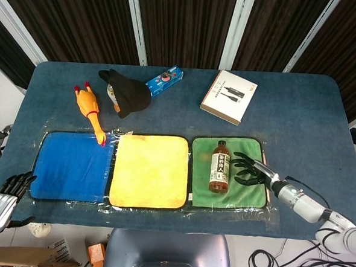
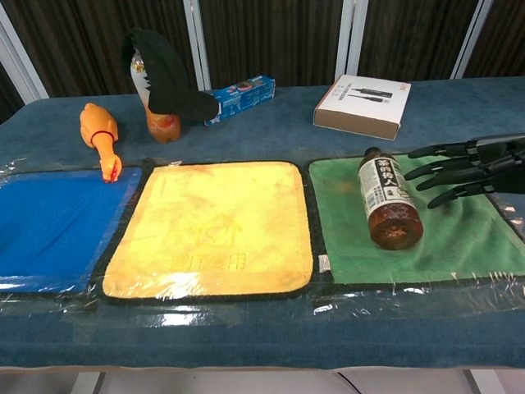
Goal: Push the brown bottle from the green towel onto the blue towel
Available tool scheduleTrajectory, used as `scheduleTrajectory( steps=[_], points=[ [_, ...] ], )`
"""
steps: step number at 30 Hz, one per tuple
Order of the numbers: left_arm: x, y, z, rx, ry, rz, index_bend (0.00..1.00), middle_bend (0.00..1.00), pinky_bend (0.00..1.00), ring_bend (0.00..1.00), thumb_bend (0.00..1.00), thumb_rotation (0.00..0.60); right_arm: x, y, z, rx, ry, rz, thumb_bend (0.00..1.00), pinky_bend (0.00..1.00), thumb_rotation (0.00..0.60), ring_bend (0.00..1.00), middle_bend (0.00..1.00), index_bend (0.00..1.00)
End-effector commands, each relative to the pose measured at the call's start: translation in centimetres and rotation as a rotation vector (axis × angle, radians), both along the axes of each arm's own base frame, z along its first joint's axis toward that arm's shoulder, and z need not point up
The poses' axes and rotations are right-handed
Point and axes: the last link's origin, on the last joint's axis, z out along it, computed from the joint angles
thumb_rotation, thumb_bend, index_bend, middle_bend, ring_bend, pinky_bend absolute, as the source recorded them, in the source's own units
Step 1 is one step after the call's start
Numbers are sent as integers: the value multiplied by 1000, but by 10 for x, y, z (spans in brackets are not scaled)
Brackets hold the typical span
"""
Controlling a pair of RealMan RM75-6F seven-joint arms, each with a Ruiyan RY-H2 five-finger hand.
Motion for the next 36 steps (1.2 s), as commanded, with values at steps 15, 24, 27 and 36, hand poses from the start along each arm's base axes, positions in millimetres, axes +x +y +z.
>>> scheduleTrajectory(
  steps=[15,24,27,36],
  points=[
    [-1,-2,3,7,0,6,0,0,81,0,37,600,35,-24,-24,-21,-7,4,290,148,600,100,140,30],
    [-3,-2,8,21,-6,17,0,0,81,0,38,600,57,-32,-34,-18,3,31,290,135,600,100,140,19],
    [-4,-2,8,18,-6,20,0,0,81,0,37,600,64,-32,-38,-13,3,45,290,132,600,100,140,14],
    [-4,-4,11,28,-10,17,0,0,81,0,37,600,79,-23,-50,20,-1,80,290,129,600,100,139,0]
  ],
)
